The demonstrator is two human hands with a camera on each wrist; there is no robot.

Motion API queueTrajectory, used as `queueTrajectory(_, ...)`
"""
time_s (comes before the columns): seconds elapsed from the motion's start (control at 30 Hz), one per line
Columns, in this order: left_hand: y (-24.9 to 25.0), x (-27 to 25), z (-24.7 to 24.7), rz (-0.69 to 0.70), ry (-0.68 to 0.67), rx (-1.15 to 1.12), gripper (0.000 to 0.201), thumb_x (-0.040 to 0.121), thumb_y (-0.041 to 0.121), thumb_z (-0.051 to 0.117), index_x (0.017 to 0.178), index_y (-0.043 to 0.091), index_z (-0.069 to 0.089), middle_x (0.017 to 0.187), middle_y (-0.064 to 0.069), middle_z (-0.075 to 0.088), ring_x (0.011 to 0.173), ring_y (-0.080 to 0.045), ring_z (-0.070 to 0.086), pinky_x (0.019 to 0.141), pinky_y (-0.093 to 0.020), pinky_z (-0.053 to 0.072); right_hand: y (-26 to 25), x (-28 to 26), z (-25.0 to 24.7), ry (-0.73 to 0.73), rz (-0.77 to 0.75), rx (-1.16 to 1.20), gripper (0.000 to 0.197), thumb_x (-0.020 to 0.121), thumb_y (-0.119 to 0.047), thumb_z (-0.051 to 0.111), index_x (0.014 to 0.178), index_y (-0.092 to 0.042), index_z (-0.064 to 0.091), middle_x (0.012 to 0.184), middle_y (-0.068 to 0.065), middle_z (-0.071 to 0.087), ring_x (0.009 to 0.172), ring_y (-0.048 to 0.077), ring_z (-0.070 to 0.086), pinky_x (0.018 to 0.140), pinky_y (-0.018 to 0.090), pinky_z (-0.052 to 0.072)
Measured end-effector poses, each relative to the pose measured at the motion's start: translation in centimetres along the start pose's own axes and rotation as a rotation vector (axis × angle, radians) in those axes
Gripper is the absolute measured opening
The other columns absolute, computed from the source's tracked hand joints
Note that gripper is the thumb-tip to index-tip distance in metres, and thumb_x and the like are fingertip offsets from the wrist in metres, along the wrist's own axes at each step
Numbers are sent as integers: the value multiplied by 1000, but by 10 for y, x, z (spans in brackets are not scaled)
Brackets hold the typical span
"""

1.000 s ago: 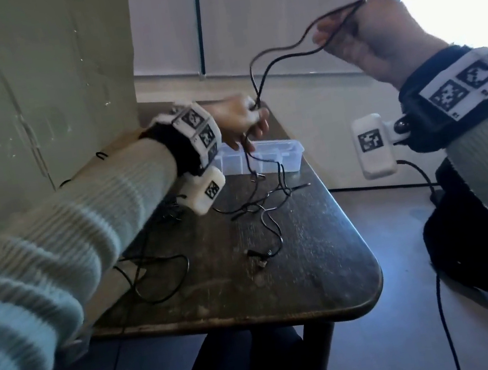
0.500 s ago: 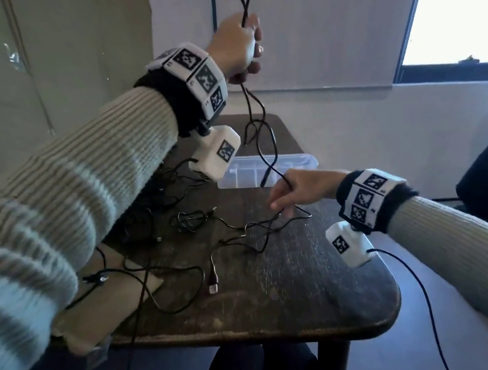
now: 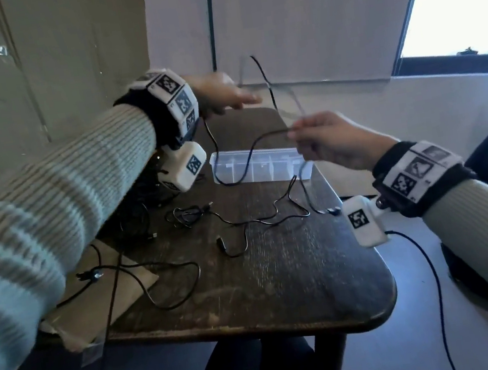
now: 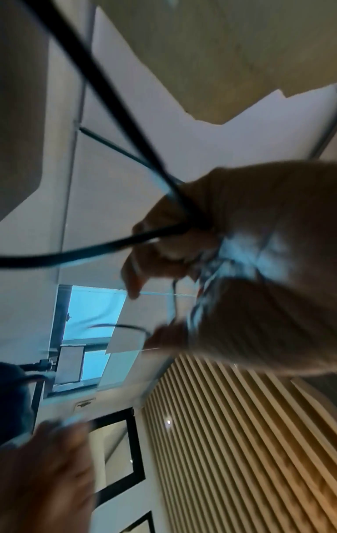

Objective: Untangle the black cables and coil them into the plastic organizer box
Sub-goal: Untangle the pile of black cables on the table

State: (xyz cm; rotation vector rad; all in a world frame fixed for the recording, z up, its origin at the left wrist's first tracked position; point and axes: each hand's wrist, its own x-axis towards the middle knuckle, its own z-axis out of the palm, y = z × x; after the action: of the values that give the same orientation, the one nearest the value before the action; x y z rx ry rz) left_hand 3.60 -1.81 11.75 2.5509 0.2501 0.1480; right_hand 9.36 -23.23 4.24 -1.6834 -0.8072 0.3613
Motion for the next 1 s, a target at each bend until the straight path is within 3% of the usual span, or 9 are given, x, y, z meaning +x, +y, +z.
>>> queueTrajectory(0.1,9,-5,34,39,-340,-330,61,64,64,61,103,17,62,97,5,59,51,-5,36,43,-15,22,-36,6,16,66,-79,361,23,95,-4,47,73,-9,52,65,4,38,51,13,41,50,23,40)
queueTrajectory(0.2,14,-9,55,134,-517,-447,51,84,52,51,107,8,61,92,7,66,44,-2,28,42,-17,7,-57,13,24,105,-82,574,28,95,-7,38,67,-11,45,58,1,30,50,15,37,50,25,36)
queueTrajectory(0.33,10,1,56,98,-410,-387,25,101,31,43,91,13,57,54,13,54,34,1,28,34,-12,12,-57,20,23,127,-55,496,25,96,-7,40,74,-8,51,57,1,42,56,17,51,55,27,48)
queueTrajectory(0.53,-20,9,10,6,-134,-220,31,102,30,41,88,13,64,42,15,46,32,0,33,33,-11,24,0,38,13,410,-46,-359,11,94,-12,47,98,-12,58,82,-1,57,76,19,57,64,30,51)
queueTrajectory(0.63,-28,13,-4,-53,-63,-177,31,103,21,38,85,12,62,54,12,49,37,-1,36,34,-12,24,42,36,26,-122,70,-879,22,92,-13,54,111,-6,62,107,3,64,96,22,59,82,32,51)
queueTrajectory(0.73,-27,15,-5,-84,-21,-170,31,100,8,35,79,12,58,64,5,49,41,-3,40,36,-14,22,77,31,55,-618,293,-1335,61,83,-45,63,137,-21,50,138,1,55,121,23,54,103,43,45)
queueTrajectory(0.83,-28,22,2,-39,16,-156,31,101,11,36,78,14,57,70,5,51,50,-4,45,41,-15,25,88,24,68,-681,168,-1384,53,92,-36,58,141,-16,47,136,4,55,122,25,53,100,38,46)
queueTrajectory(0.9,-31,26,12,15,56,-174,29,102,15,39,78,16,56,70,5,53,52,-4,49,45,-16,30,83,17,70,-614,43,-1367,36,90,-26,65,121,-9,62,110,5,65,95,20,59,78,29,48)
queueTrajectory(1.0,-36,34,37,94,-40,-297,23,99,7,48,78,11,57,65,3,62,46,-1,60,47,-16,46,78,3,69,-631,-60,-1384,25,83,-20,74,103,-8,72,98,3,68,84,14,54,70,24,44)
